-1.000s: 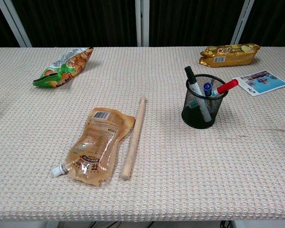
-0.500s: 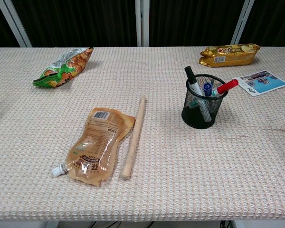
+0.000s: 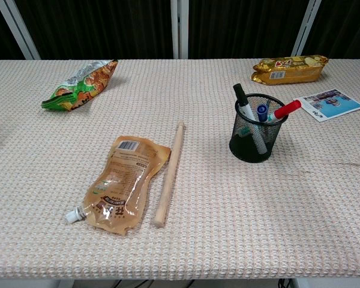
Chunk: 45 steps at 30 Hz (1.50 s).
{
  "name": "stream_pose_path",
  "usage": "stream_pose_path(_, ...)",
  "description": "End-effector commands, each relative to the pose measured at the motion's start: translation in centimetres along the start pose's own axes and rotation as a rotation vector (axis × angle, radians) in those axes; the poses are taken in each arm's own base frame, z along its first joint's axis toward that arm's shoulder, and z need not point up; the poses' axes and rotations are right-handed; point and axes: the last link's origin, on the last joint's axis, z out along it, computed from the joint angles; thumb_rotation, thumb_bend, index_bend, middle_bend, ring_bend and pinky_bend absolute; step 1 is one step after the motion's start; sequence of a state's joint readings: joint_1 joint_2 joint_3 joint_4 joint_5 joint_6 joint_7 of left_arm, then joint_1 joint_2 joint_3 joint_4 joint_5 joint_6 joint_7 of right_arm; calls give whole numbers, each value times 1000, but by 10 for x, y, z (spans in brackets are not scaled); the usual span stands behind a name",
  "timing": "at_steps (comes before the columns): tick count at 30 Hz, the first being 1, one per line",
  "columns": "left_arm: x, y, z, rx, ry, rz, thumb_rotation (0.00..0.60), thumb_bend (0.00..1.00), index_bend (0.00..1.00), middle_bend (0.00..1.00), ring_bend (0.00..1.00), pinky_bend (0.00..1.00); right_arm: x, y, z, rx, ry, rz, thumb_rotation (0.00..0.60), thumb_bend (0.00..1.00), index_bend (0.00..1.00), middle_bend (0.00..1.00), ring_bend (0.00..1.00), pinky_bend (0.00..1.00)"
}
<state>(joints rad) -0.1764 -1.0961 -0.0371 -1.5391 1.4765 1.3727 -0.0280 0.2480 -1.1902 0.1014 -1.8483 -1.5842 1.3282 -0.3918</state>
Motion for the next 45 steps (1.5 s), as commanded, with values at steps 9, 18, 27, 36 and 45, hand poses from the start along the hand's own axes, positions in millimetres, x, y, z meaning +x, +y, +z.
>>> stream_pose_path(9,0,-4,0,3,0,-7,600,96,30,0,0,0,-21,-77,58,168,-88,-1,600,177,171,0,0,0)
stream_pose_path(18,0,-9,0,19,-12,-17,600,95,30,0,0,0,-39,-91,72,147,-129,-14,600,201,228,0,0,0)
stream_pose_path(27,-1,-11,0,26,-14,-21,600,96,34,0,0,0,-49,-95,77,143,-106,-61,600,214,306,0,0,0)
stream_pose_path(36,-1,-14,-1,31,-14,-25,600,95,36,0,0,0,-53,-96,78,137,-94,-69,600,258,384,0,0,0)
stream_pose_path(45,-3,-14,-1,32,-21,-24,600,96,36,0,0,0,-56,-94,78,125,-91,-68,600,291,468,0,0,0)
